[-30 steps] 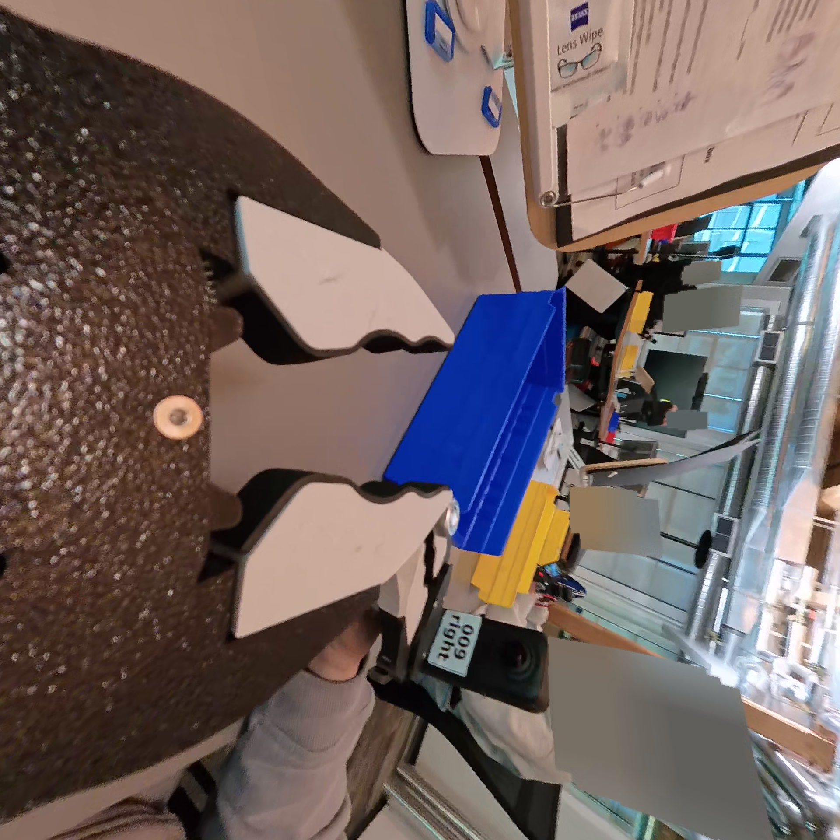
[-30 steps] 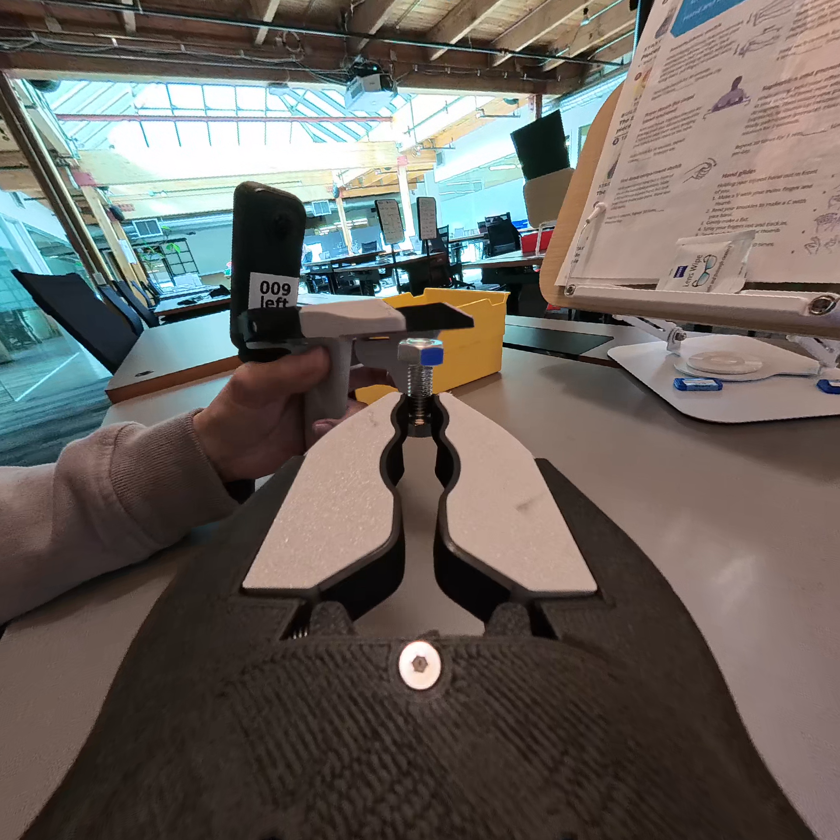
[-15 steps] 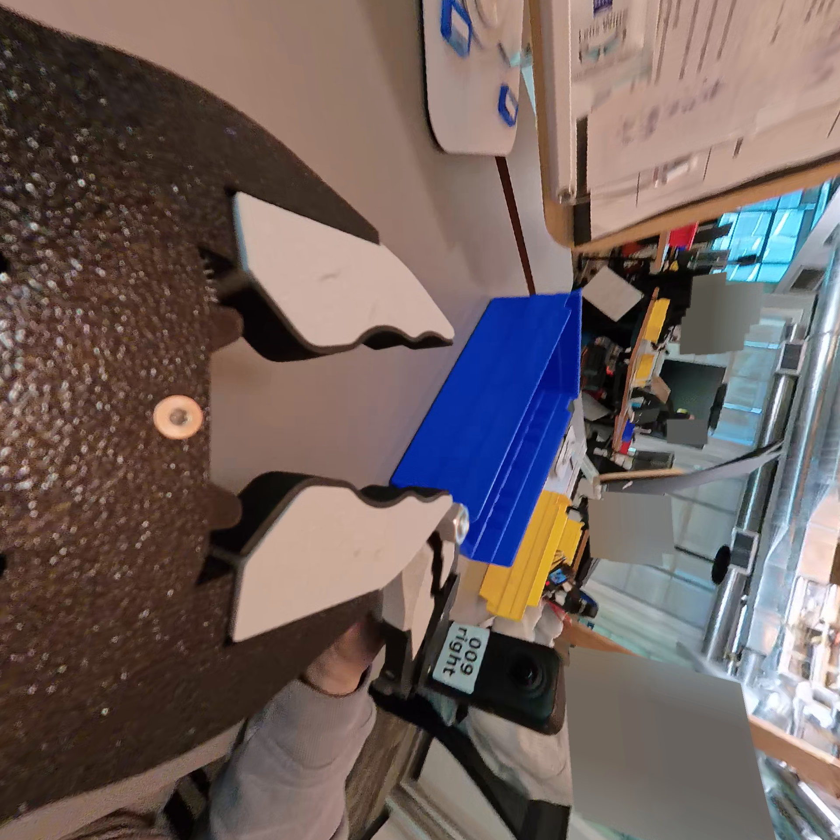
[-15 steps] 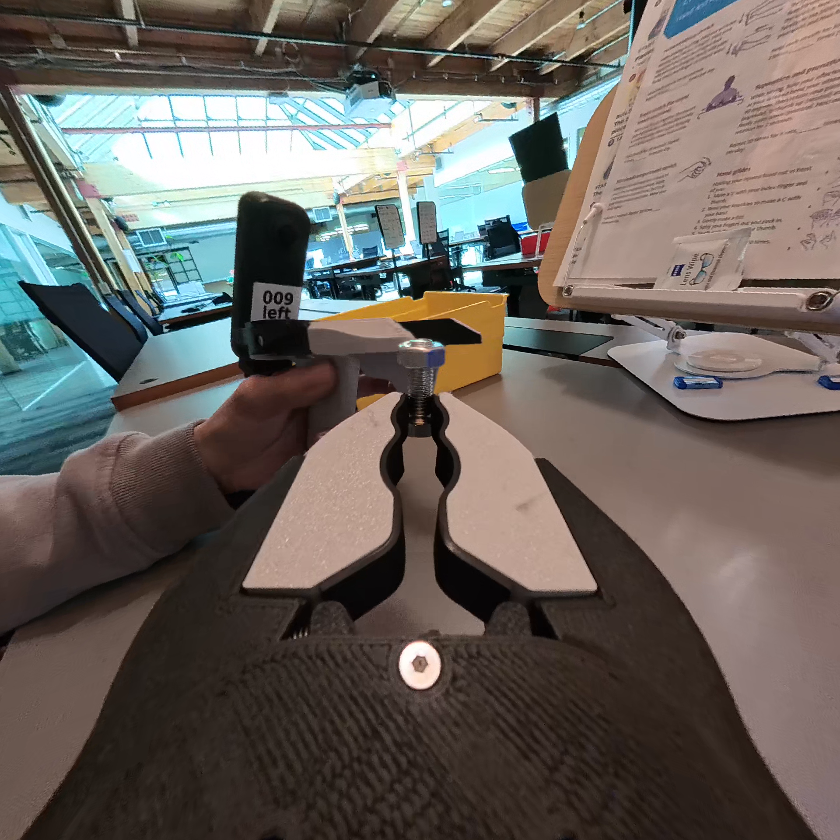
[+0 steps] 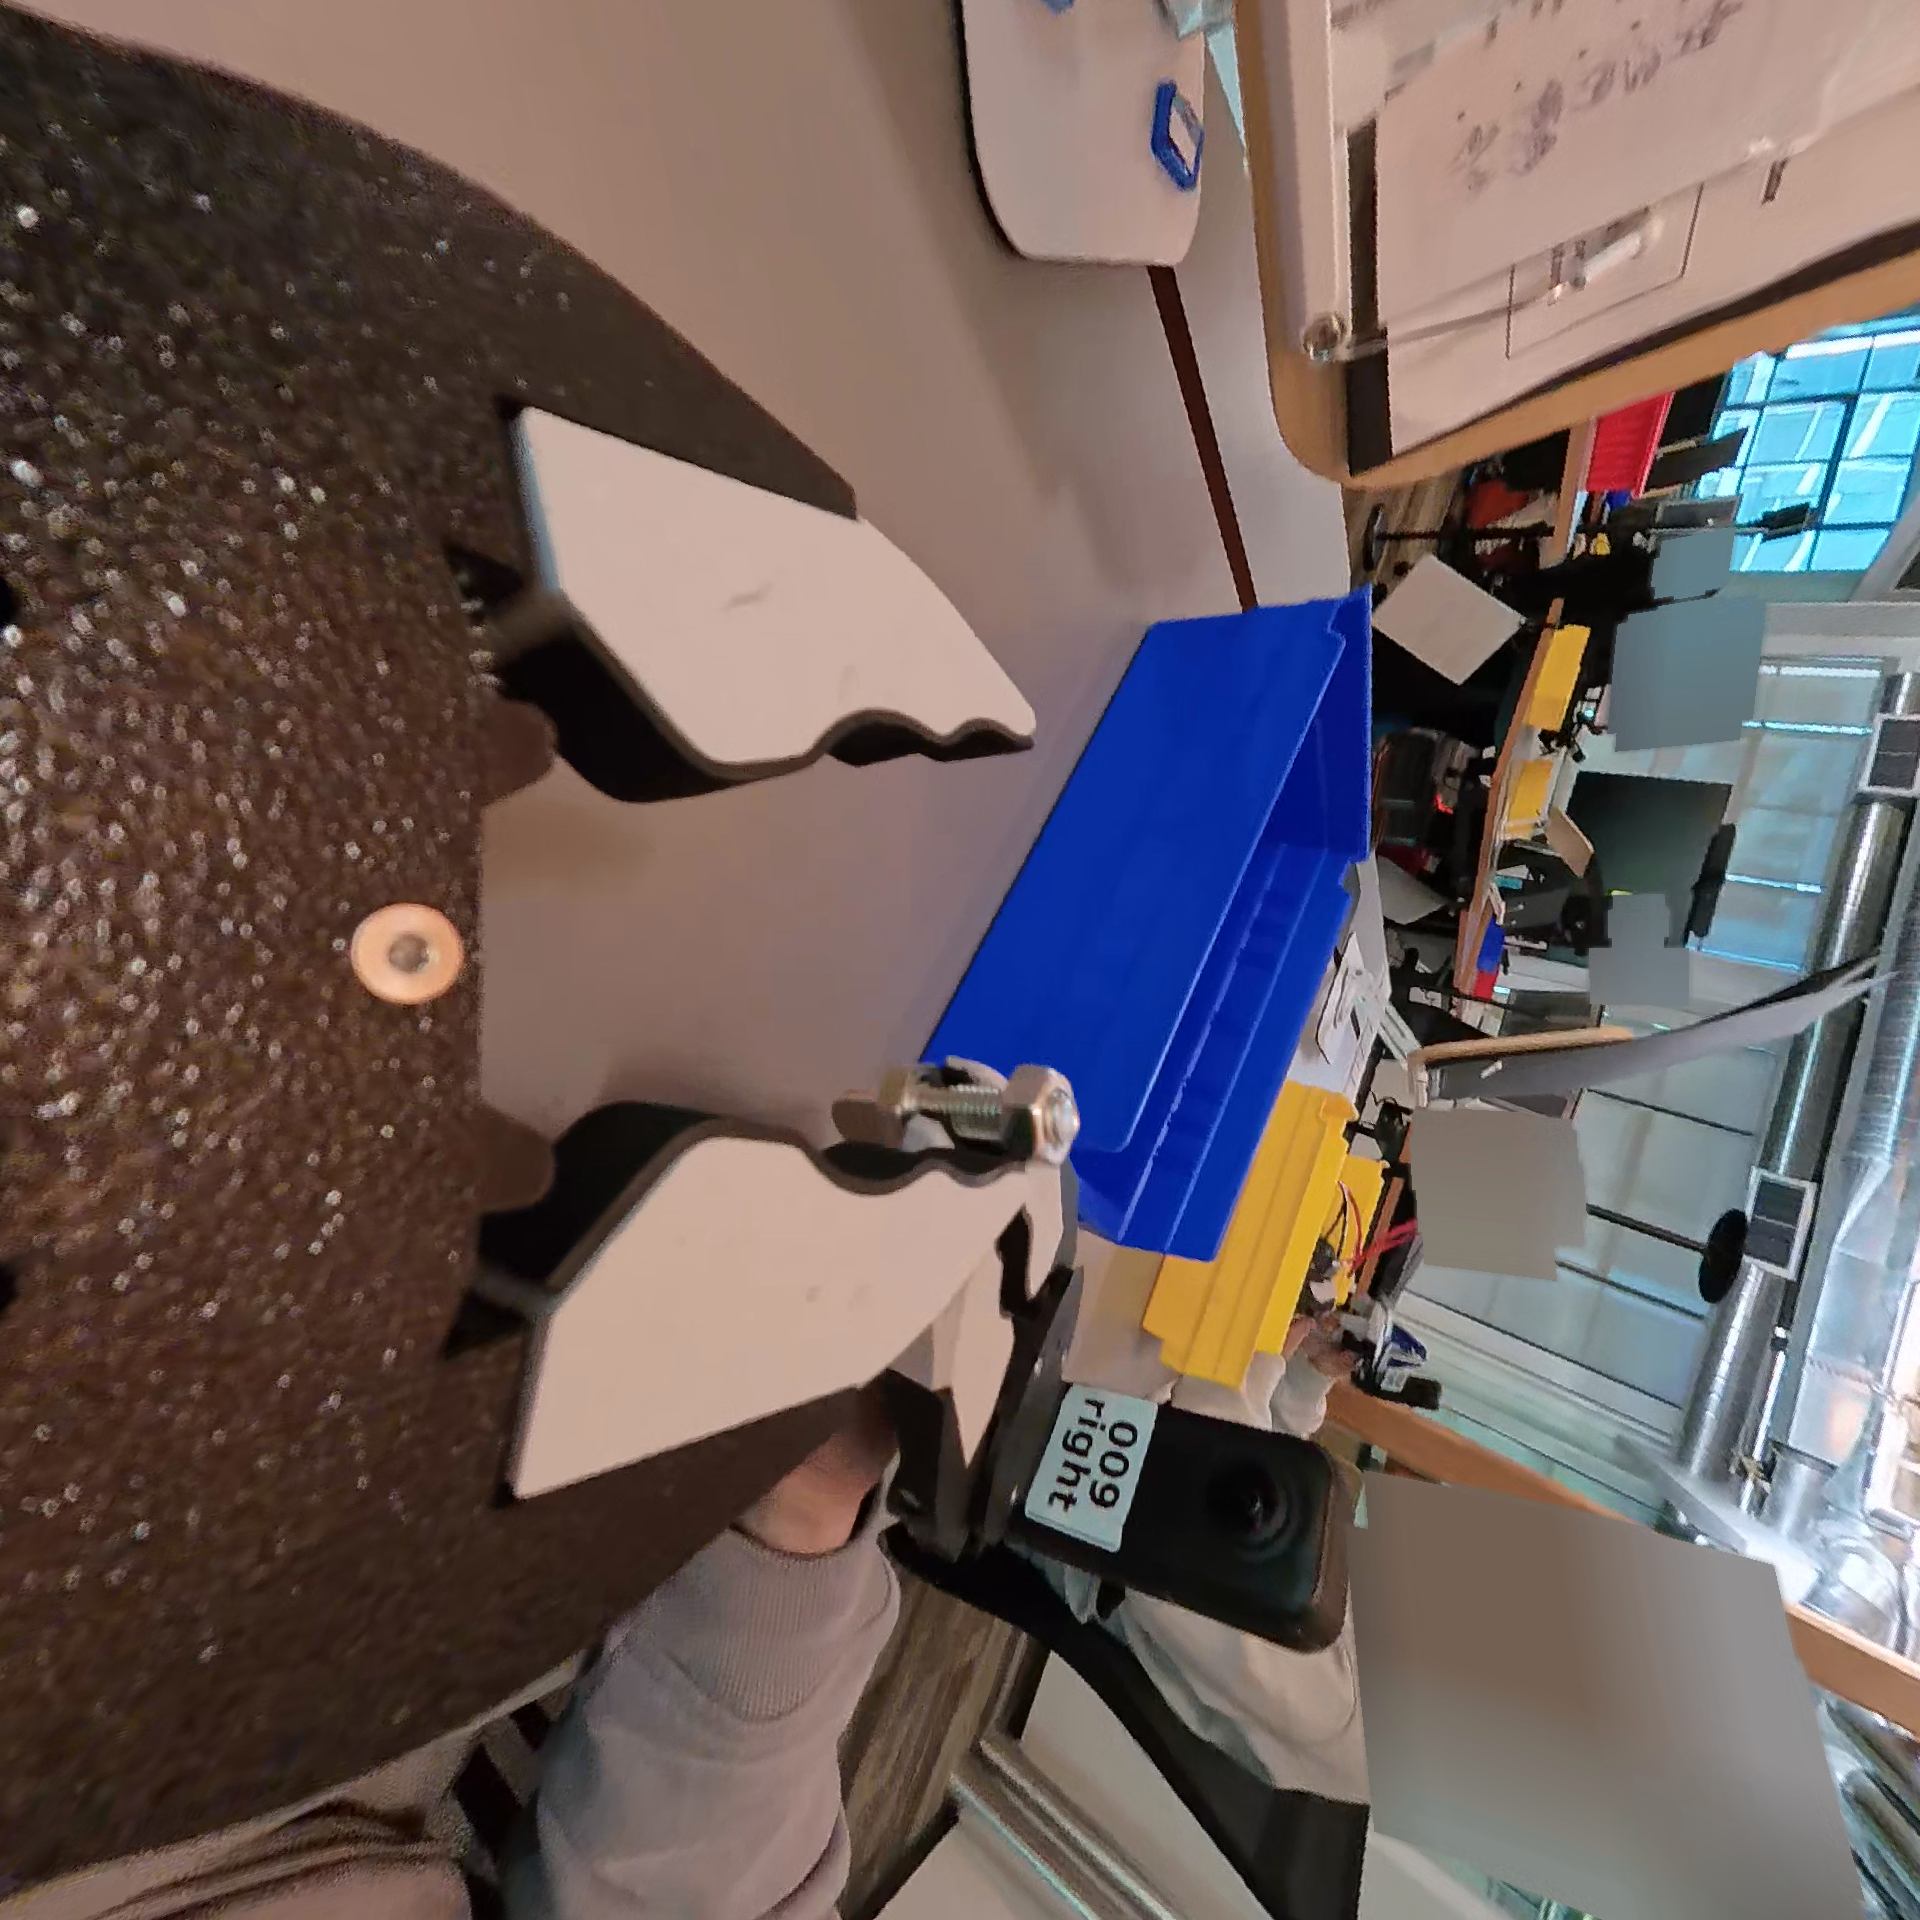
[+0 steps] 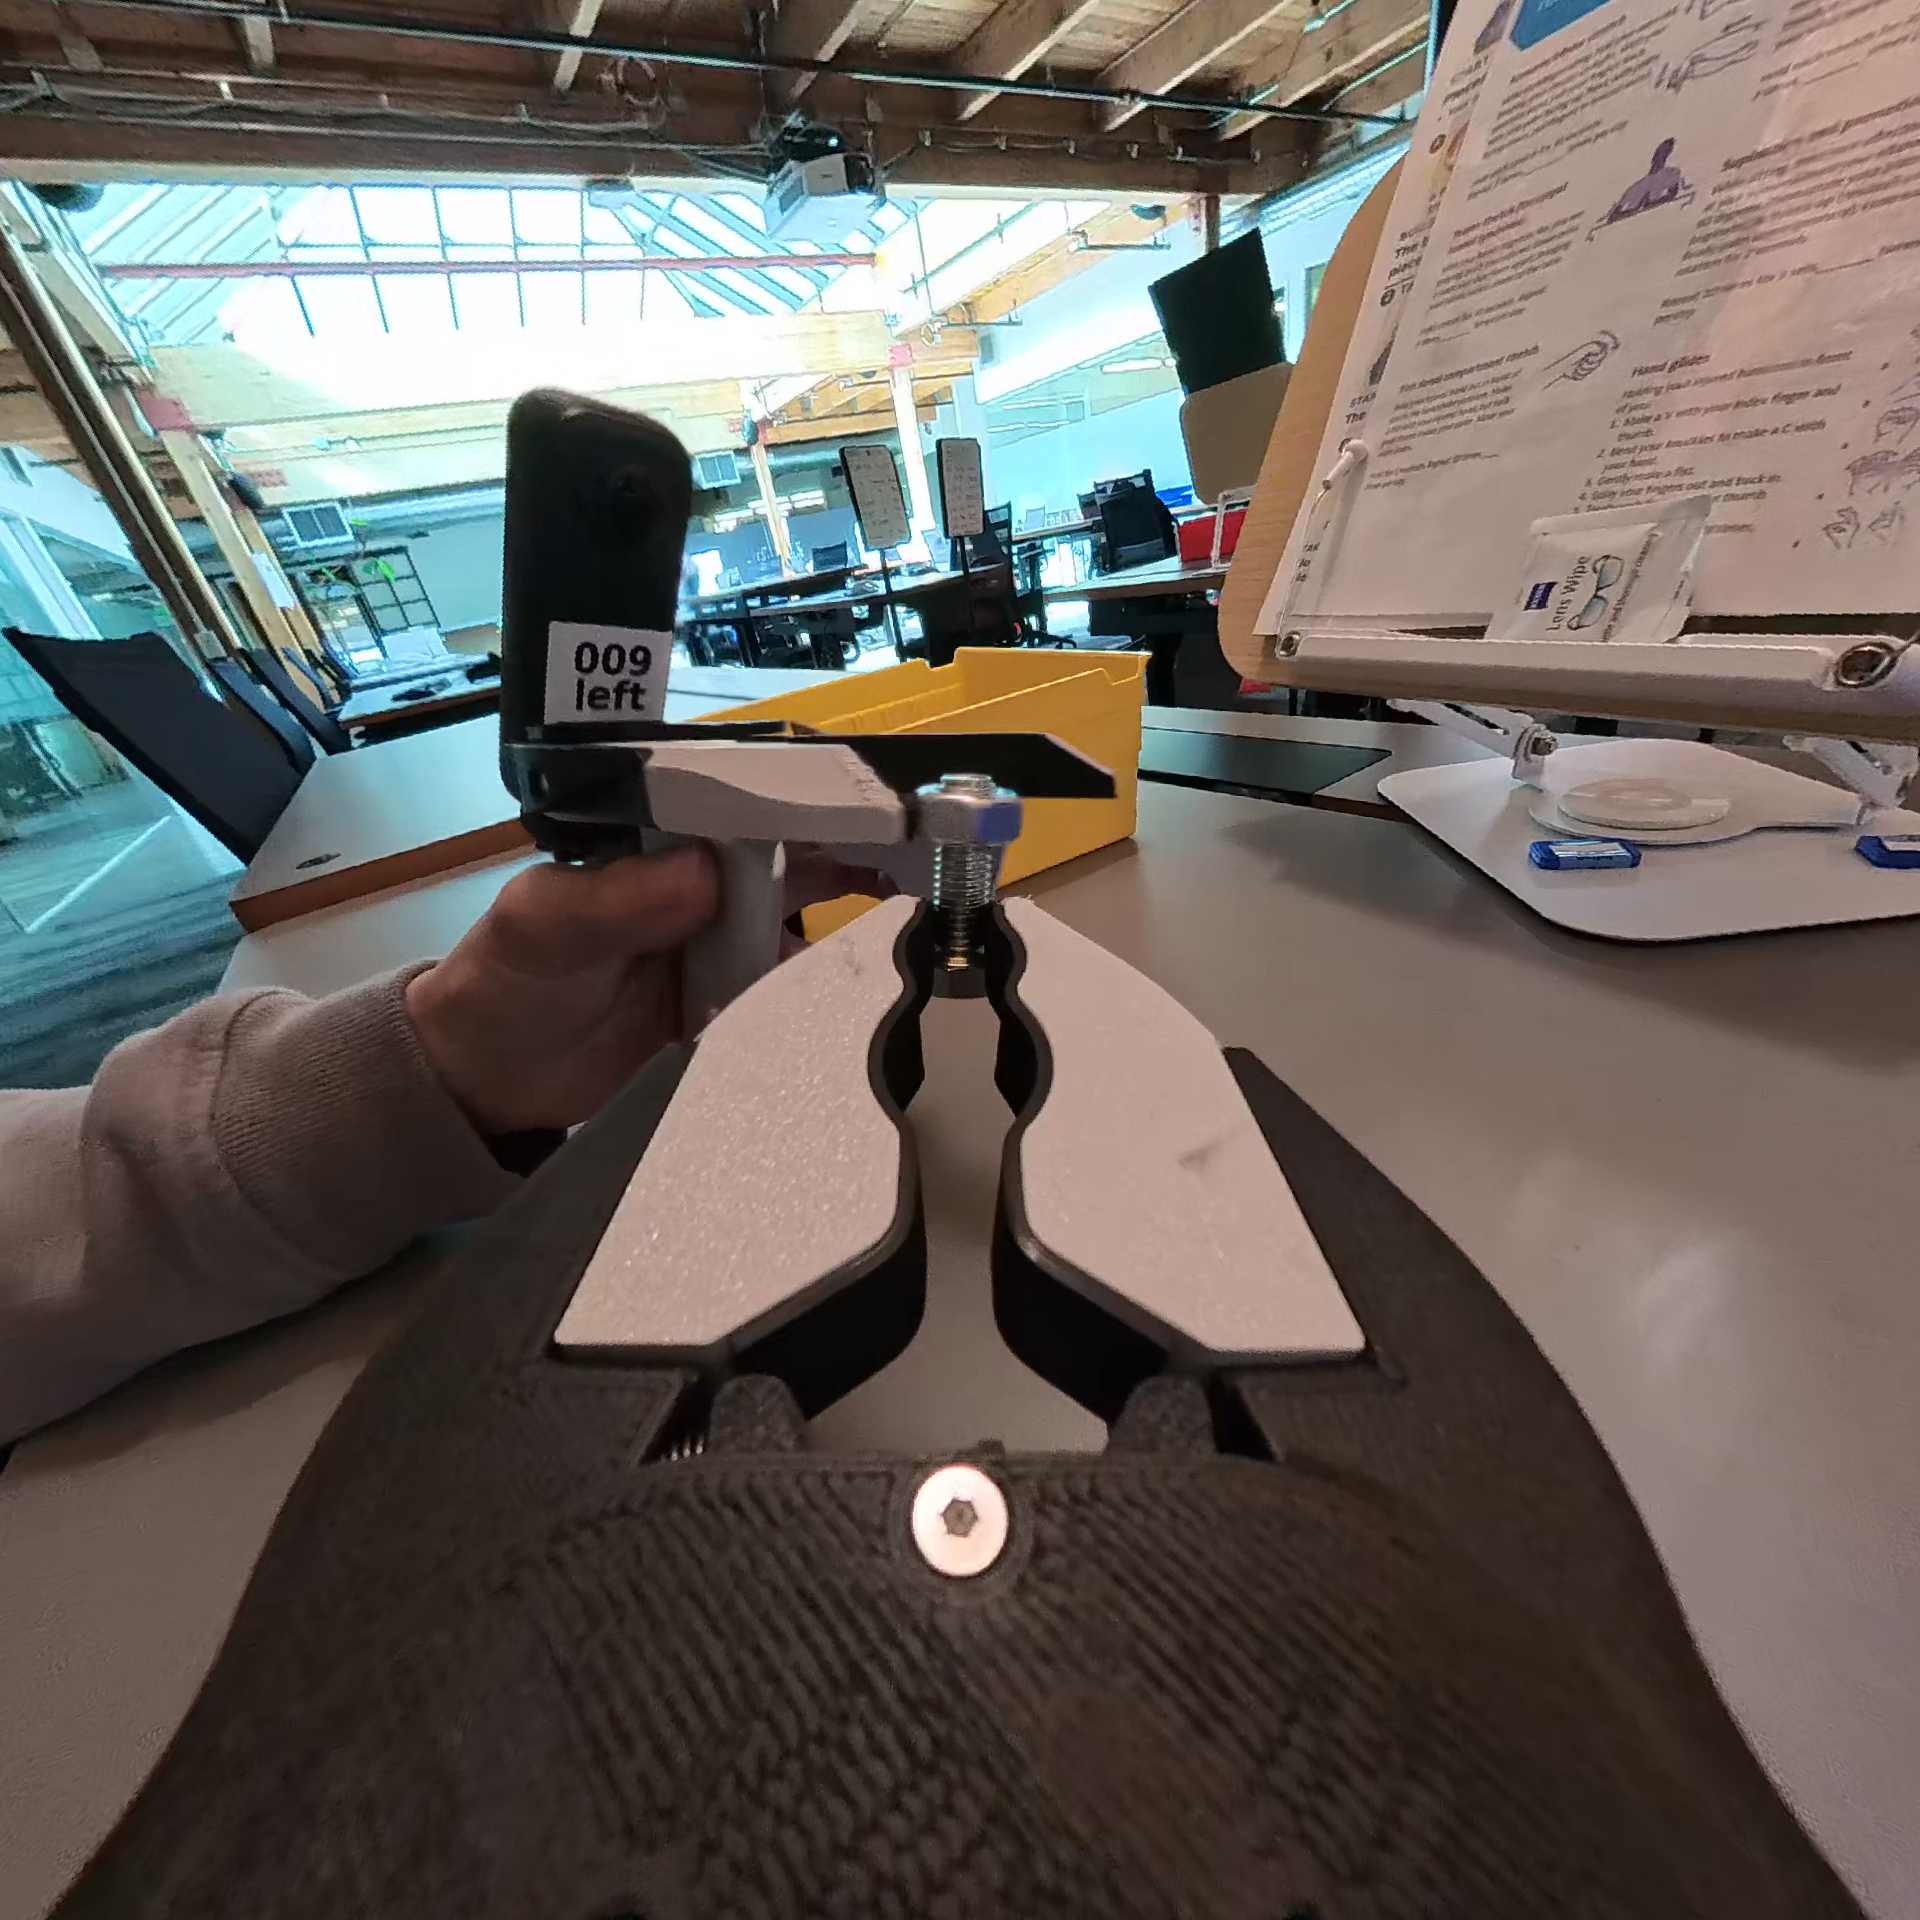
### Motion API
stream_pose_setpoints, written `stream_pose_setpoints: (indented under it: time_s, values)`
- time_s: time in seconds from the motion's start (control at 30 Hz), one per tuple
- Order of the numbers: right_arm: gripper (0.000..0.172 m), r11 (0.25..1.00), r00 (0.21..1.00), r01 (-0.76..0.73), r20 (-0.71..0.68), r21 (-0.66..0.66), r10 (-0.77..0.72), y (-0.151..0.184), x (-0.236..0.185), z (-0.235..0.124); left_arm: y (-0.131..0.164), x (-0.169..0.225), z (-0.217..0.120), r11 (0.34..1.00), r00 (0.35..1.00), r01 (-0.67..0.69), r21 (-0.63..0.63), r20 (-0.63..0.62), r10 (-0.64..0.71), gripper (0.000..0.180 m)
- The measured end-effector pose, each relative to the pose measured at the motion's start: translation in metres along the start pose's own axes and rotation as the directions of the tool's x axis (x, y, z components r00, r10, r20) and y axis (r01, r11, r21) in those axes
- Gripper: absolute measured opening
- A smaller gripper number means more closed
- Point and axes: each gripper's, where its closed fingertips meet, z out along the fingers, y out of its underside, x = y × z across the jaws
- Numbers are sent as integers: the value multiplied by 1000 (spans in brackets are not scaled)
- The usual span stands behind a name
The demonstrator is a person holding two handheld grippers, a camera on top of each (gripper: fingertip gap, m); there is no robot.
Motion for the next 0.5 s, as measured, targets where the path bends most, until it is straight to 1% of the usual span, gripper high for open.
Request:
stream_pose_setpoints:
  time_s: [0.03, 0.07, 0.2, 0.37, 0.5]
  values:
    - [9, 1000, 1000, -13, 13, 12, 13, -2, 0, -1, -2, -8, -5, 1000, 999, 1, 13, 32, -2, 64]
    - [9, 999, 999, -26, 20, 20, 26, -4, 0, -2, -5, -15, -10, 999, 998, 6, 33, 59, -8, 62]
    - [9, 999, 999, -50, 20, 15, 50, -3, 2, -2, -15, -26, -23, 994, 996, 52, 100, 72, -59, 63]
    - [9, 997, 997, -74, 37, 4, 74, -2, 1, -1, -8, -28, -19, 995, 995, 49, 83, 84, -56, 63]
    - [9, 982, 978, -186, 87, -23, 188, -8, -4, 0, -6, -35, -21, 996, 993, 34, 82, 110, -43, 62]
